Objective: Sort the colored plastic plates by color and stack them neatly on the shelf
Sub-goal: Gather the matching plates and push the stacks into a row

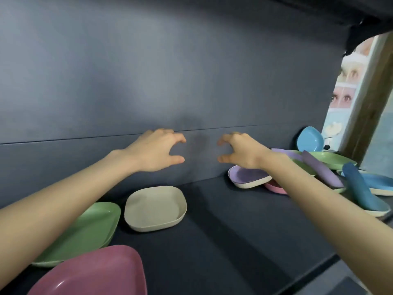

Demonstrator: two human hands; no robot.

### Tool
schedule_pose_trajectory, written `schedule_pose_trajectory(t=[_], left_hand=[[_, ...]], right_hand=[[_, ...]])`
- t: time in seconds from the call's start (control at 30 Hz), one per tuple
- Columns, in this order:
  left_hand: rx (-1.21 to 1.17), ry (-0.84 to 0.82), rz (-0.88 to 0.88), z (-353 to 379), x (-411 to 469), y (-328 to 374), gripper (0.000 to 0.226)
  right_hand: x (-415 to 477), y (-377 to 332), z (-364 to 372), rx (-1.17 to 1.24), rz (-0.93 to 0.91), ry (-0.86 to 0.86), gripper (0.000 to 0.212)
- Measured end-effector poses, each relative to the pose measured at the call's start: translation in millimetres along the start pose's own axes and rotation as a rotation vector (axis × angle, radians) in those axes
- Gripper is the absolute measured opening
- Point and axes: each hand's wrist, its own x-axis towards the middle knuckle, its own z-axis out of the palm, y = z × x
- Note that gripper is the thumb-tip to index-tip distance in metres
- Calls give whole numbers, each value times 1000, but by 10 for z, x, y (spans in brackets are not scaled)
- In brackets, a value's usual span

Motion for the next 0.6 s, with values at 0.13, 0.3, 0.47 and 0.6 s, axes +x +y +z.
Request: schedule_pose_trajectory(t=[0.13,0.3,0.47,0.6], left_hand=[[0,94,86,-177,155,457,51],[-21,123,132,-181,363,1204,51],[-85,139,96,-32,560,2044,50],[-111,120,63,85,725,2557,49]], right_hand=[[-332,383,-374,-36,49,129,47],[-787,984,-660,-79,85,199,46],[-1232,1708,-887,-109,56,176,43],[-1400,2211,-986,-59,28,157,39]])
